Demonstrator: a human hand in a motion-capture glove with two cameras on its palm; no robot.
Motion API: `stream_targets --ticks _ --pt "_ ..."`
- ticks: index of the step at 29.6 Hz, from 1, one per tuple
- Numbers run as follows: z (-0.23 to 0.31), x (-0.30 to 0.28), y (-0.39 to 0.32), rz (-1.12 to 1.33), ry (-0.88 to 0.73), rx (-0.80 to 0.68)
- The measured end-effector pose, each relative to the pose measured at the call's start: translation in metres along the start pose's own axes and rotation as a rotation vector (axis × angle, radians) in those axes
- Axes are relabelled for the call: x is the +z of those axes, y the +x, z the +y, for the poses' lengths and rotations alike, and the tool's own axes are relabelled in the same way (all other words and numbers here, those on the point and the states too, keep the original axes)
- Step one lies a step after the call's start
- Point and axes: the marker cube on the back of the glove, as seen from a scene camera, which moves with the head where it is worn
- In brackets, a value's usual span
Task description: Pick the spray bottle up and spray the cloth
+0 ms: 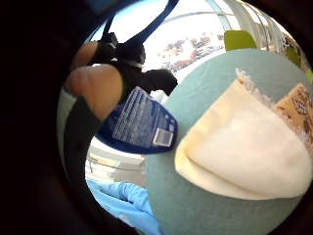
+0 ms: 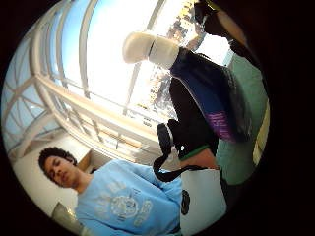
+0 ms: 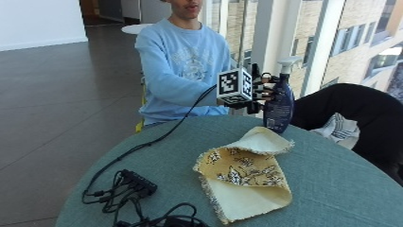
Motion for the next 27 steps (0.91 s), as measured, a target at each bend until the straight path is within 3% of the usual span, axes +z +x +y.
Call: stream_targets --ticks 15,27 --pt "0.165 -0.136 0.041 0.495 0.013 0.172" --pt "0.242 -0.163 0.065 0.677 -0.016 0.273"
